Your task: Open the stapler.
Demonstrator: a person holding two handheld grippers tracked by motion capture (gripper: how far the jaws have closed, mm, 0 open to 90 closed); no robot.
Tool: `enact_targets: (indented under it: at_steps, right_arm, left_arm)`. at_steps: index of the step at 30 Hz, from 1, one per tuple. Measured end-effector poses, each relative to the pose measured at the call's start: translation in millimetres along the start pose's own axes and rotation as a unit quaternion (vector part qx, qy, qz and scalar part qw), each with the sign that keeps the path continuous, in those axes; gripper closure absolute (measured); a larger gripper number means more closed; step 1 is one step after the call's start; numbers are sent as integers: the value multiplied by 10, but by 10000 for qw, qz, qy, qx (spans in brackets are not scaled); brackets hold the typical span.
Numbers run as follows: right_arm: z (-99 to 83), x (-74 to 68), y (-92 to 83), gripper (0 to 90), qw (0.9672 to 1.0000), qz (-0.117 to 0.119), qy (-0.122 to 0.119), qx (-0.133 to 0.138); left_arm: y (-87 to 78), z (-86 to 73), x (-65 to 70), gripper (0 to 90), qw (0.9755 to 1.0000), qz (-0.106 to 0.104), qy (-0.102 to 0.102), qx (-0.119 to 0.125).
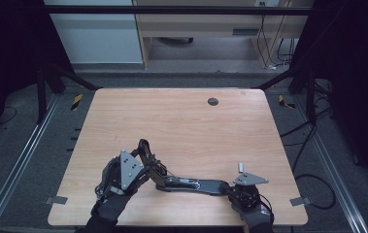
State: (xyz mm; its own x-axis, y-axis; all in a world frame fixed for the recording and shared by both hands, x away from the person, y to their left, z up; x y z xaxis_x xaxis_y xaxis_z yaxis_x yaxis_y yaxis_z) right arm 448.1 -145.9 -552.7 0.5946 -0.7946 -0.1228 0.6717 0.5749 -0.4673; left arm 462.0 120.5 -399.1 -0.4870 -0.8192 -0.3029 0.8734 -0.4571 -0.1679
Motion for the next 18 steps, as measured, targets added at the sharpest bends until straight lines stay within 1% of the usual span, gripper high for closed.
enact_targets:
  at_steps: [9, 18]
  right_arm:
    - [1, 0, -1, 900, 10000, 19, 6, -2]
    - [2, -3, 1, 900, 10000, 23, 22, -2]
  left_arm:
    - [-55, -46, -51, 541, 10000, 28, -44, -13]
    - [-79, -81, -92, 535, 9999, 45, -138, -12]
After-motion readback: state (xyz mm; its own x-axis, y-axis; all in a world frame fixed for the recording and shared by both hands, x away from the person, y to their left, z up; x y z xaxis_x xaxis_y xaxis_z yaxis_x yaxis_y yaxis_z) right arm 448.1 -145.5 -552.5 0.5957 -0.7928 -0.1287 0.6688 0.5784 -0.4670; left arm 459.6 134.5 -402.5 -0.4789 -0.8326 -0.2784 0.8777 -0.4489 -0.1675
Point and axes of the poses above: each handheld gripper's, and its own axes: y roughly forward along the jaws, z roughly out of its top, x roughly to its right, the point moved 9 cm from there along y, roughly forward along the jaws, and after that the axes turned 11 degrees about x, right-handed, at the moved point
